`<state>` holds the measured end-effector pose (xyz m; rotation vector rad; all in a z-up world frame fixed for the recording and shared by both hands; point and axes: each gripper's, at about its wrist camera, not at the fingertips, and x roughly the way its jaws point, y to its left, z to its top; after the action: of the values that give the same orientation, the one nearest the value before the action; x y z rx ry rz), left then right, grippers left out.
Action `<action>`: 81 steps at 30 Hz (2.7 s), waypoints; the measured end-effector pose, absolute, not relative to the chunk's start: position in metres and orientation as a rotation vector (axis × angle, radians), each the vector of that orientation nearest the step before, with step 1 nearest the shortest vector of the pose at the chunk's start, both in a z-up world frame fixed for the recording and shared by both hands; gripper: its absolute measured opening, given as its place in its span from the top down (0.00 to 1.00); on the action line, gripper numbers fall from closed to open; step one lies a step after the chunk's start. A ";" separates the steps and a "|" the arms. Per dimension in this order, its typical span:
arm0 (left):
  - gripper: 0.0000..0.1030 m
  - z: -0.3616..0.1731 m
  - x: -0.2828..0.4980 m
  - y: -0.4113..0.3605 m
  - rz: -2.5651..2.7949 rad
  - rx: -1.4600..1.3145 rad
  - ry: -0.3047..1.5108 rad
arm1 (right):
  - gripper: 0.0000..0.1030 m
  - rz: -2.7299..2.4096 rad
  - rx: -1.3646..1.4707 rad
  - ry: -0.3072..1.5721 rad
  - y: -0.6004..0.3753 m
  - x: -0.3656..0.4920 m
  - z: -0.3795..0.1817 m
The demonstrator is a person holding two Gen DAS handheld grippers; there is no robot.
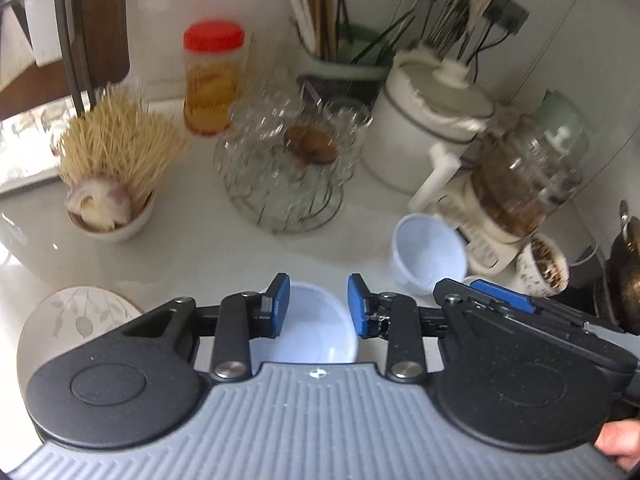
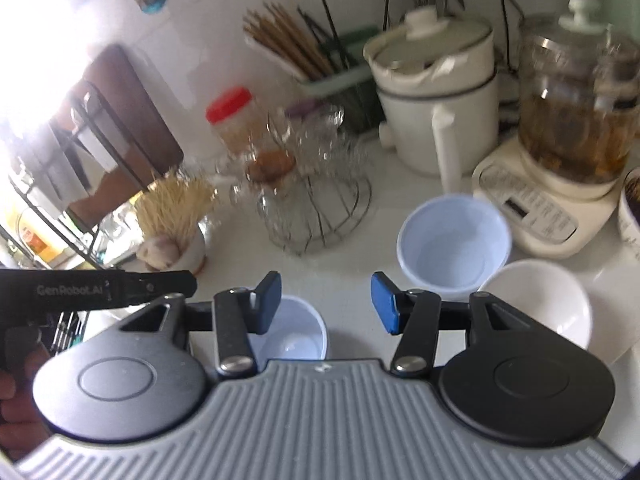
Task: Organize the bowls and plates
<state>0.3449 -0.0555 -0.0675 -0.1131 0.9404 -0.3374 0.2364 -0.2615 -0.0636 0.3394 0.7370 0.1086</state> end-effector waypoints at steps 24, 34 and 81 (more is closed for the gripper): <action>0.64 -0.028 0.283 -0.008 -0.541 -0.137 0.830 | 0.48 -0.104 0.306 0.610 -0.200 0.142 -0.008; 0.64 -0.045 0.260 -0.004 -0.650 -0.089 0.883 | 0.48 -0.249 0.328 0.608 -0.186 0.103 -0.014; 0.57 -0.125 0.437 -0.134 -0.554 -0.108 1.076 | 0.49 -0.272 0.453 0.798 -0.337 0.261 -0.082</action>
<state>0.4370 -0.1336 -0.1253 -0.1079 1.0759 -0.5540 0.2606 -0.3366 -0.0818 0.4533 0.7978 -0.2725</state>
